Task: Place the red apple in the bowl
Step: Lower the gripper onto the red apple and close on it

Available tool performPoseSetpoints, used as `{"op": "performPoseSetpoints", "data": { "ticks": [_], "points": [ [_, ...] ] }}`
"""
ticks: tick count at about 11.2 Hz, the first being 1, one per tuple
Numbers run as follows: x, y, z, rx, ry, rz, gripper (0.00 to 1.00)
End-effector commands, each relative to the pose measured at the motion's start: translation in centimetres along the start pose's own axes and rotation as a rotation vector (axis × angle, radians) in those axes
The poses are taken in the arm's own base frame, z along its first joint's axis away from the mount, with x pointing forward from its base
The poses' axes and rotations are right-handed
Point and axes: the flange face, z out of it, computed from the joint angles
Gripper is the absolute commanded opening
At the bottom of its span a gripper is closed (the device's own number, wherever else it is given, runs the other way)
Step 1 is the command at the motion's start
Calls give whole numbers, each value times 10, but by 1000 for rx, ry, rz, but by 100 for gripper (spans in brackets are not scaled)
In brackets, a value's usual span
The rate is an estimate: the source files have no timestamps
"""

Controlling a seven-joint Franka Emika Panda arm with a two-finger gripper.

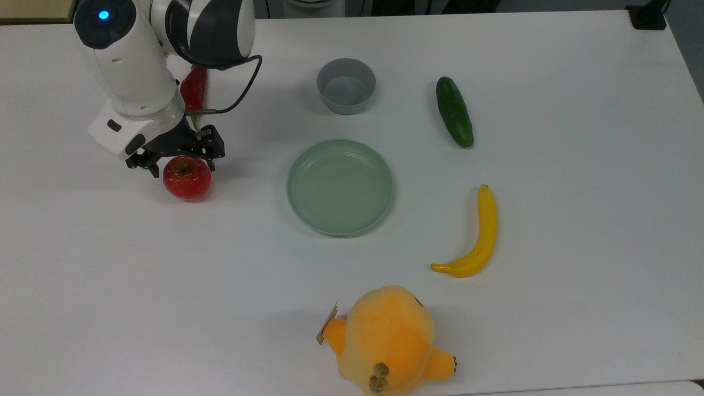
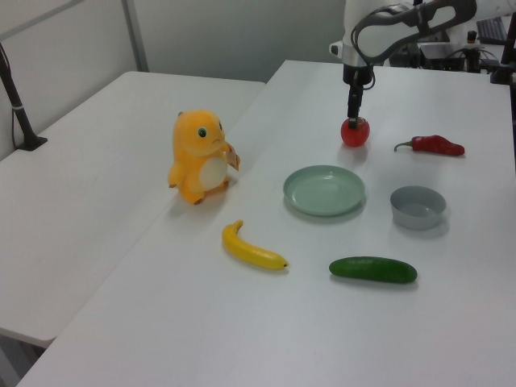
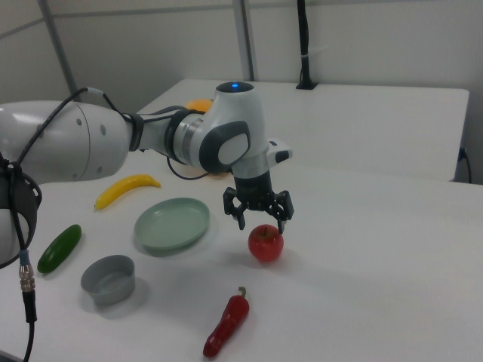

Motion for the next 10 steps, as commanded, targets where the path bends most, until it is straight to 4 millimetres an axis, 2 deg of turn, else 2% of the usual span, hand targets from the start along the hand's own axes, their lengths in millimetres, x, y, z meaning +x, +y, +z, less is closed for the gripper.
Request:
{"op": "performPoseSetpoints", "data": {
  "ticks": [1,7,8,9,10],
  "points": [
    [-8,0,19,-21,17,-20,100],
    [-11,0,36,-45,-8,-47,100],
    [-11,0,36,-52,-11,-54,90],
    [-11,1,36,-55,-12,-55,73],
    [-12,1,37,-55,-16,-58,49]
  ]
}}
